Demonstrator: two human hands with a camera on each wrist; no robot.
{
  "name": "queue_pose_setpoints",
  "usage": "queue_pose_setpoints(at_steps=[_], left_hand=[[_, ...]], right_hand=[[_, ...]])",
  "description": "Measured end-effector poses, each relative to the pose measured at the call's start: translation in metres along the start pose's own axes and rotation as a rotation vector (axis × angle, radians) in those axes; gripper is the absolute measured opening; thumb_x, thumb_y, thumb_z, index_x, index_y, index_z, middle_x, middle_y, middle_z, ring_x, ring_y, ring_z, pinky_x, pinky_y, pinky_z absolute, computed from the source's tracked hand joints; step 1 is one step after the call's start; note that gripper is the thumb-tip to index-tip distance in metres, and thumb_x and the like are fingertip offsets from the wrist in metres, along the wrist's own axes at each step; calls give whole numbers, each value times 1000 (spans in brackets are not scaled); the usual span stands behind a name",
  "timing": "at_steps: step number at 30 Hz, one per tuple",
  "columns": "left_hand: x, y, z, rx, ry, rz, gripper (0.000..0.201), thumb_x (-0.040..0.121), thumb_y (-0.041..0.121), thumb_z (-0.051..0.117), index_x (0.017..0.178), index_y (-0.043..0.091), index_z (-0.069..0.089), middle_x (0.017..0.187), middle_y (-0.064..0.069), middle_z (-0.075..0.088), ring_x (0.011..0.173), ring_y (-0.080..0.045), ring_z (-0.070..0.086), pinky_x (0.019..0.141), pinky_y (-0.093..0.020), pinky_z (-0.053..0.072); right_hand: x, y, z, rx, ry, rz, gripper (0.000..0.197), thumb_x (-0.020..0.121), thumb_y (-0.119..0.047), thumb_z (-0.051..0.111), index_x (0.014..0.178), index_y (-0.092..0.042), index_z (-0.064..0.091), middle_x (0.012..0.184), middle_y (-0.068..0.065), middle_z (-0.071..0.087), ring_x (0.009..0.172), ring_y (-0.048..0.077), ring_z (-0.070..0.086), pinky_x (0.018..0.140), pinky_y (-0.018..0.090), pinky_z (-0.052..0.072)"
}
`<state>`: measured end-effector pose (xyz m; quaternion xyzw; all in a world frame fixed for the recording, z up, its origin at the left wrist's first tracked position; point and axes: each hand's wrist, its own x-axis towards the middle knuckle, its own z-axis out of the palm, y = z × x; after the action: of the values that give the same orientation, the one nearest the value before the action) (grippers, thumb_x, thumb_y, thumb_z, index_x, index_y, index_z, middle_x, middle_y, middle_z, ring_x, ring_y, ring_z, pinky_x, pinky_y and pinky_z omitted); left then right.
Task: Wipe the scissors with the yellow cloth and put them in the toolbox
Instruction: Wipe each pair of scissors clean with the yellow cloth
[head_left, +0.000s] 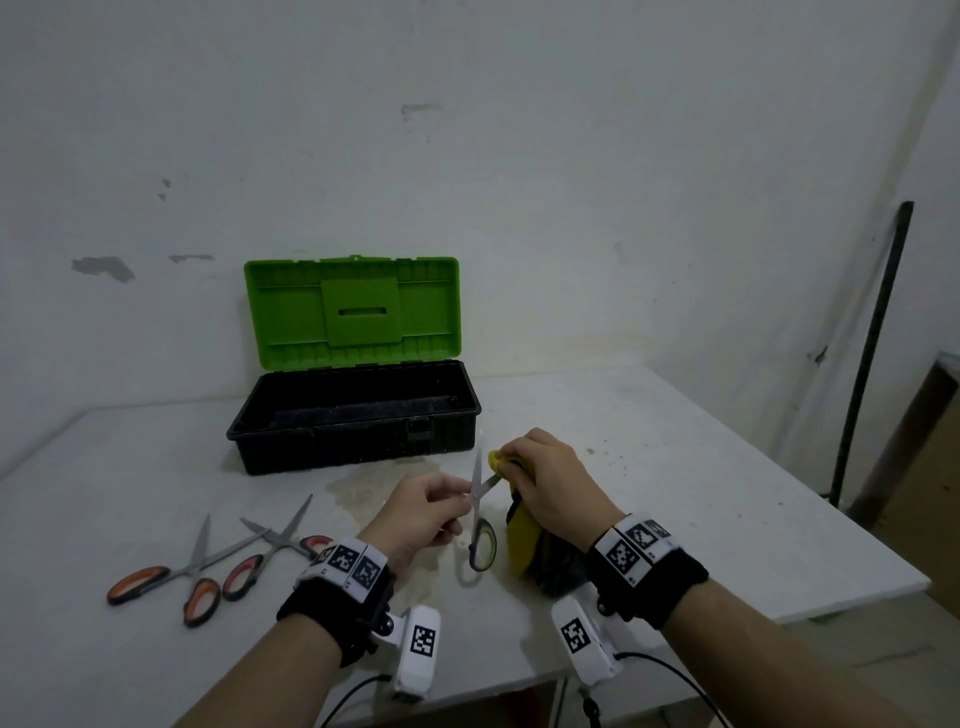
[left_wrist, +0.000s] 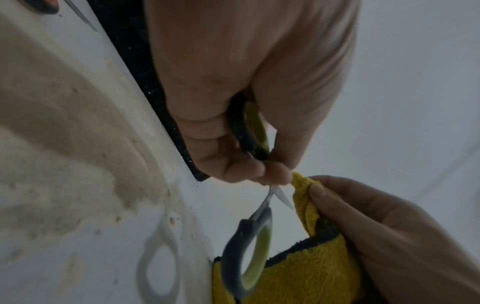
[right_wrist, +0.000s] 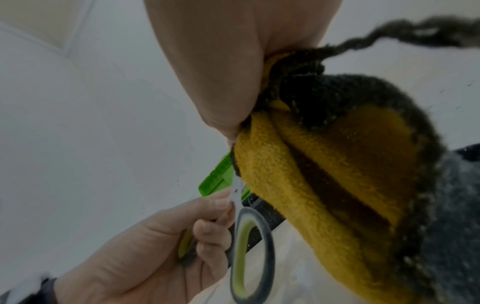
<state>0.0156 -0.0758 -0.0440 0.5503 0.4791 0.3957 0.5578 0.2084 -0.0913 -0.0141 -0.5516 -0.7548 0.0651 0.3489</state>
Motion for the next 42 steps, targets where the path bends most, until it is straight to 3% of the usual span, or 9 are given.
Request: queue_pose_setpoints(at_steps=[2, 8, 13, 17, 21, 23, 28, 36, 42], left_hand=[[0, 0, -2, 33, 24, 44, 22, 87, 5, 72, 107, 13, 68, 84, -6, 72, 62, -12, 65, 60, -25, 51], [-1, 2, -3, 21, 142, 138, 36, 81, 15, 80, 111, 26, 62, 85, -3, 78, 74, -12, 73, 71, -28, 55], [0, 3, 1, -122, 115, 93, 41, 79, 9, 82, 112, 19, 60, 88, 4, 79, 82, -10, 71, 75, -28, 54], [0, 3, 6, -312, 126, 54, 31, 81, 5, 79, 108, 10, 65, 94, -4, 78, 90, -20, 70, 81, -31, 54], [5, 1, 13, -533, 208, 33, 18, 90, 12, 72, 103, 1, 68, 98, -18, 75, 86, -26, 74, 70, -31, 59], [7, 3, 14, -560, 211, 16, 17, 95, 19, 66, 102, 3, 66, 96, -17, 76, 81, -28, 75, 63, -32, 59], [4, 5, 17, -395, 270, 66, 29, 100, 27, 59, 105, -2, 62, 85, -12, 67, 54, -16, 62, 46, -26, 50], [0, 7, 18, -390, 319, 79, 30, 98, 30, 62, 110, 2, 59, 98, -13, 63, 53, -18, 65, 48, -28, 52], [2, 1, 18, -409, 270, 104, 23, 94, 19, 68, 97, -4, 71, 80, -18, 68, 61, -17, 65, 64, -28, 58]], right_hand=[[-2, -1, 3, -14, -21, -8, 17, 98, -27, 56, 103, -17, 68, 95, -7, 52, 83, 11, 53, 76, 21, 41], [-2, -2, 6, -22, -2, 41, 17, 97, -24, 55, 103, -15, 69, 97, -1, 56, 86, 17, 56, 78, 25, 44], [-2, -2, 6, -10, 59, 91, 16, 97, -25, 55, 101, -15, 67, 94, -1, 54, 83, 17, 55, 75, 27, 44], [-1, -2, 5, 17, 88, 85, 16, 97, -25, 57, 100, -16, 68, 92, -3, 54, 81, 13, 53, 74, 25, 43], [-2, -7, 6, 22, 98, 46, 17, 96, -26, 58, 103, -16, 69, 94, -1, 56, 85, 14, 54, 75, 21, 40], [-2, -9, 6, 35, 107, 31, 16, 95, -26, 59, 103, -17, 69, 95, -3, 56, 85, 11, 53, 75, 16, 39], [-1, -14, 3, 22, 122, -3, 16, 95, -28, 60, 106, -20, 68, 100, -2, 66, 90, 11, 57, 81, 21, 43], [-6, -22, 6, 1, 68, -74, 15, 95, -28, 58, 105, -22, 67, 101, -5, 65, 92, 12, 59, 82, 25, 48], [-6, -22, 13, -18, 63, -113, 17, 97, -32, 55, 107, -24, 66, 102, -5, 64, 93, 12, 58, 81, 31, 50]])
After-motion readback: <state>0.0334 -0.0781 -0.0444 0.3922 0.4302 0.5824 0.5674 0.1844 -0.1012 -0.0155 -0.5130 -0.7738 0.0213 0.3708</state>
